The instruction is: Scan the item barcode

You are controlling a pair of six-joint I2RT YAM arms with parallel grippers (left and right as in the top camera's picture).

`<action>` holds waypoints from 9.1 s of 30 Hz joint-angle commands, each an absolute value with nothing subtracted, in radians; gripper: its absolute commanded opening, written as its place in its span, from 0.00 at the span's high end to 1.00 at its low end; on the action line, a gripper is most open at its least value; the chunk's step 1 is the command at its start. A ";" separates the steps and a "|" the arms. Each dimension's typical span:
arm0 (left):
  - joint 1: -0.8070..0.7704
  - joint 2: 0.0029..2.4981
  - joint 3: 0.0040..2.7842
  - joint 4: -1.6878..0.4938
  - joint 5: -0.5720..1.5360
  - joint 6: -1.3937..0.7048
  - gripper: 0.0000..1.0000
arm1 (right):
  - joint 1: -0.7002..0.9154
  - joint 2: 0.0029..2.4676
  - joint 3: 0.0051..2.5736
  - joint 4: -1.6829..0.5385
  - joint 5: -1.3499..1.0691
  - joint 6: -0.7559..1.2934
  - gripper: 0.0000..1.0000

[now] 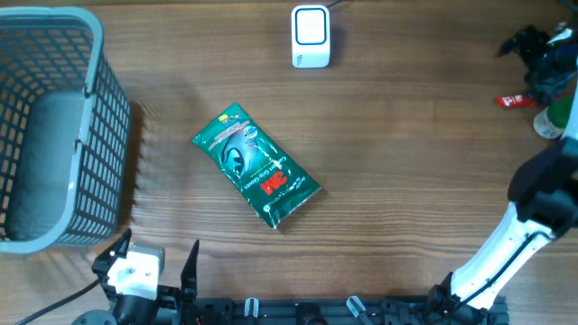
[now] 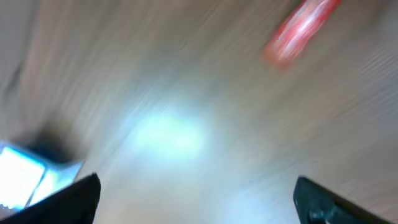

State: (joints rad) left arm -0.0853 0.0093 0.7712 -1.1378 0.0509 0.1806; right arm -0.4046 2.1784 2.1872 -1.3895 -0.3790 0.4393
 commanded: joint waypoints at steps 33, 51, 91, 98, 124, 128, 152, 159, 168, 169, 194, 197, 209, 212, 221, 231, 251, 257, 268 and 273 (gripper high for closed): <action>-0.090 0.008 0.770 -1.135 0.063 0.178 0.00 | 0.493 2.397 1.834 -0.891 -0.815 0.159 0.02; -0.090 0.008 0.770 -1.135 0.063 0.178 0.00 | 0.555 2.557 1.834 -0.827 -0.909 0.147 0.56; -0.090 0.008 0.770 -1.135 0.063 0.178 0.00 | 0.494 1.824 1.948 -1.608 0.131 1.432 0.95; -0.090 0.008 0.770 -1.135 0.063 0.178 0.00 | 0.492 1.824 1.855 -1.608 -0.083 1.990 0.96; -0.090 0.008 0.770 -1.135 0.063 0.178 0.00 | 0.256 1.829 1.720 -1.607 -0.604 1.978 0.96; -0.090 0.008 0.770 -1.135 0.063 0.178 0.00 | 0.119 1.862 1.699 -1.606 -0.741 1.932 0.95; -0.090 0.008 0.770 -1.135 0.063 0.178 0.00 | -0.228 2.191 1.628 -1.581 -0.593 1.723 0.95; -0.090 0.008 0.770 -1.135 0.063 0.178 0.00 | -0.300 2.191 1.628 -1.609 -0.546 1.648 0.95; -0.090 0.008 0.770 -1.135 0.063 0.178 0.00 | -0.319 2.189 1.630 -1.573 -0.832 1.079 0.95; -0.090 0.008 0.770 -1.135 0.063 0.178 0.00 | -0.319 2.189 1.630 -1.601 -0.902 0.954 0.96; -0.090 0.008 0.770 -1.135 0.063 0.178 0.00 | -0.291 1.514 1.630 -1.393 -0.681 0.486 0.95; -0.090 0.008 0.770 -1.135 0.063 0.178 0.00 | -0.208 1.515 1.628 -1.243 -0.681 0.469 0.96; -0.090 0.008 0.770 -1.135 0.063 0.178 0.00 | 0.123 1.658 1.628 -0.709 -0.656 0.499 0.95; -0.090 0.008 0.770 -1.135 0.063 0.178 0.00 | 0.138 1.763 1.628 -0.584 -0.630 0.504 0.96; -0.090 0.008 0.770 -1.135 0.063 0.178 0.00 | 0.137 2.087 1.628 -0.100 -0.781 0.710 0.96; -0.090 0.008 0.770 -1.135 0.063 0.178 0.00 | 0.135 2.202 1.628 -0.131 -0.718 0.707 0.96; -0.090 0.008 0.770 -1.135 0.063 0.178 0.00 | -0.064 1.988 1.629 -0.567 -0.221 0.661 0.96; -0.090 0.008 0.770 -1.135 0.063 0.178 0.00 | -0.294 2.009 1.628 -0.618 -0.019 0.734 0.95; -0.090 0.008 0.770 -1.135 0.063 0.178 0.00 | -0.418 2.037 1.639 -0.521 0.018 0.539 0.11; -0.090 0.008 0.770 -1.135 0.063 0.178 0.00 | -0.418 1.905 1.670 -0.604 -0.409 0.472 0.00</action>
State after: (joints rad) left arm -0.0853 0.0093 0.7712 -1.1374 0.0509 0.1810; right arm -0.4236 2.0193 1.6287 -0.5659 -0.1017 0.5213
